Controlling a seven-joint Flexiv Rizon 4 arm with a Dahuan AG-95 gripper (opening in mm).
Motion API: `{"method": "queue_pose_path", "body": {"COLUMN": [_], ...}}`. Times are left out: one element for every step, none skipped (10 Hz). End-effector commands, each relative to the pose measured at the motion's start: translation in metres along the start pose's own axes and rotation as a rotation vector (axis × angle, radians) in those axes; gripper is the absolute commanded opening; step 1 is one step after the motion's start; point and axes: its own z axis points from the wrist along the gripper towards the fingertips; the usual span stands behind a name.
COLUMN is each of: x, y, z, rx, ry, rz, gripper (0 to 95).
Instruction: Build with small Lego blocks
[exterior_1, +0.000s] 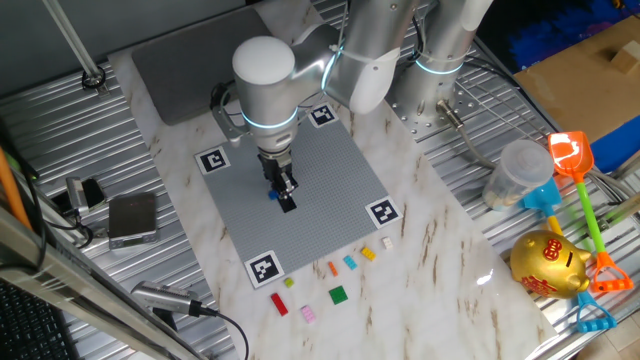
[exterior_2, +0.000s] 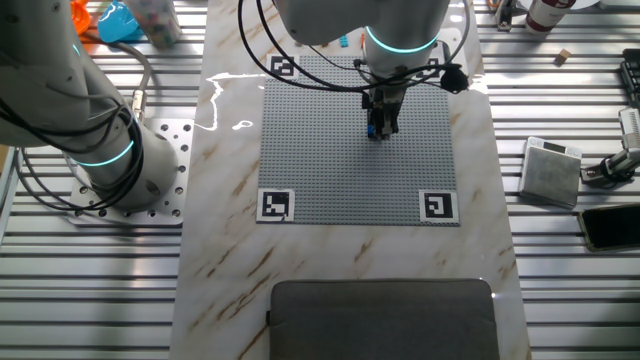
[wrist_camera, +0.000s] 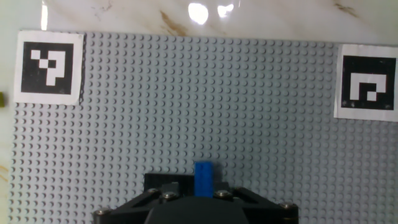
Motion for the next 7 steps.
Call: {"method": "queue_pose_path", "body": {"x": [0.0000,0.0000,-0.0001,-0.0001,-0.0001,-0.0003,-0.0008], "y": [0.0004,0.0005,0.0005,0.0006,0.0007,0.0010,0.0020], "z": [0.0000,0.0001,0.0001,0.0000,0.0000,0.0001,0.0002], "rx": [-0.001,-0.001,-0.001,-0.002,-0.001,-0.001,-0.002], "ry": [0.002,0.003,0.003,0.003,0.003,0.003,0.002], "rz": [-0.001,0.001,0.002,0.004,0.006,0.009,0.018], "gripper": [19.0,19.0,19.0,19.0,19.0,38.0,19.0]}}
